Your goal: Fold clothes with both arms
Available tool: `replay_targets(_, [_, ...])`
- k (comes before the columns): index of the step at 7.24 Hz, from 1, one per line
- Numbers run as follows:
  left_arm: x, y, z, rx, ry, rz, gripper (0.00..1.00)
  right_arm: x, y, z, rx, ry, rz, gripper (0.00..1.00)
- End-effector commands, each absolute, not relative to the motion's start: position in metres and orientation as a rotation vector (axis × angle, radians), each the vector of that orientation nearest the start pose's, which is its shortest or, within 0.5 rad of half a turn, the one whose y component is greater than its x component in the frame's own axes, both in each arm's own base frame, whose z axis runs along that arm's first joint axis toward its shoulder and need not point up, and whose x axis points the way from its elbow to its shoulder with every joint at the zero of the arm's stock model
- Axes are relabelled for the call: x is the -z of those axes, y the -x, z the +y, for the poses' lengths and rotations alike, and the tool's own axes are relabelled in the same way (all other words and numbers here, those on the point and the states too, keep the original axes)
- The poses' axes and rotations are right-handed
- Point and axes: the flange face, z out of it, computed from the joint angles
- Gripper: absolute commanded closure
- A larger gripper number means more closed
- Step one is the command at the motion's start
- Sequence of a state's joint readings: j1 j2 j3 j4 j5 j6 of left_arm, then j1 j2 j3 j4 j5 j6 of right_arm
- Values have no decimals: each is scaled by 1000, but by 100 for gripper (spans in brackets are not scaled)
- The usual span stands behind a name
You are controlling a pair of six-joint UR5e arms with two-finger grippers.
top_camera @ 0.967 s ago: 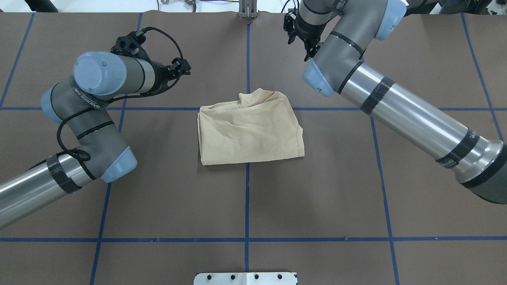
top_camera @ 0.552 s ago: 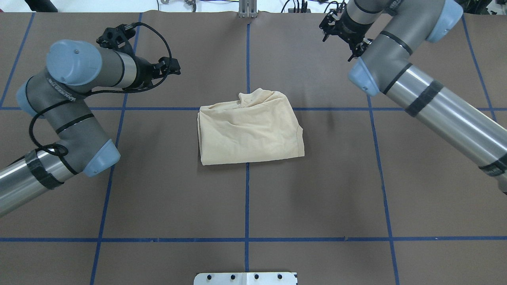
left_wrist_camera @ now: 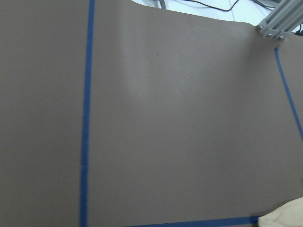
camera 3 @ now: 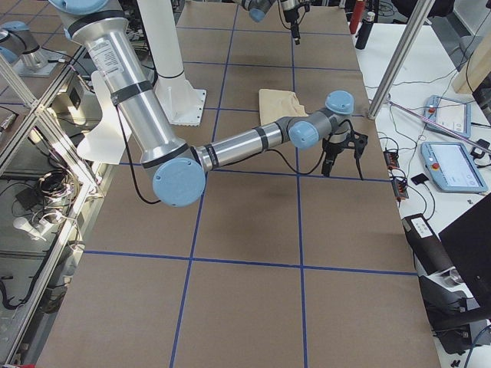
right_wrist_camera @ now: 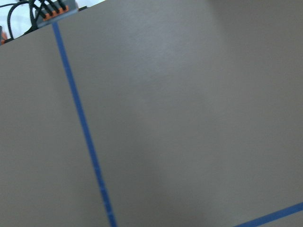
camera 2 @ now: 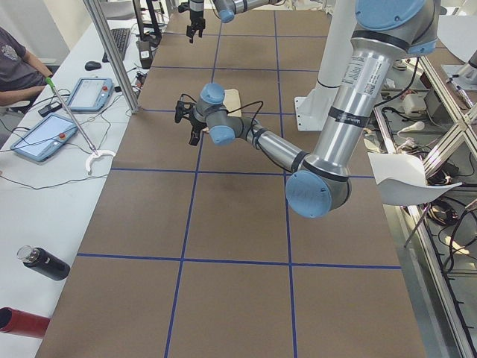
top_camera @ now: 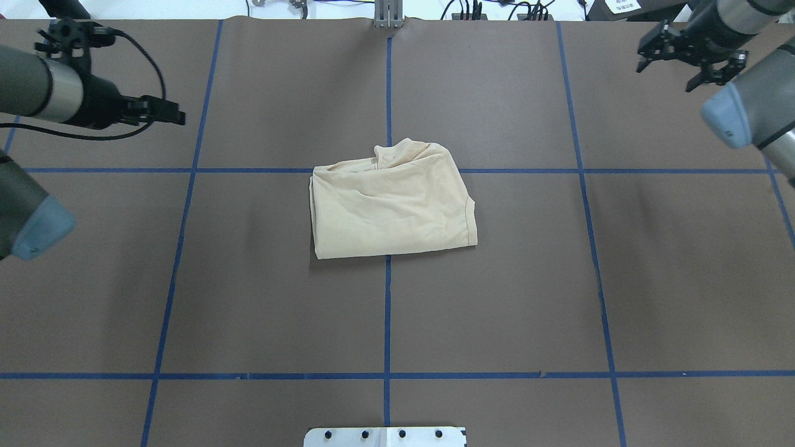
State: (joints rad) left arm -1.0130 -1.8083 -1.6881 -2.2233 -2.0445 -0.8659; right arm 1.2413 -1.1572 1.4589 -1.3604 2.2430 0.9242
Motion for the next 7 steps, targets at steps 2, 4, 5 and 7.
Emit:
replay_targets(2, [-507, -76, -536, -269, -581, 790, 1, -582, -7, -596, -144, -94, -801, 0])
replay_targets(4, [-555, 7, -525, -310, -565, 723, 1, -634, -57, -557, -9, -75, -767, 0])
replay_targets(5, [-570, 39, -521, -334, -538, 722, 1, -658, -64, -536, 50, -65, -763, 0])
replay_targets(7, [-577, 54, -517, -314, -498, 739, 1, -666, -71, -526, 39, -64, -764, 0])
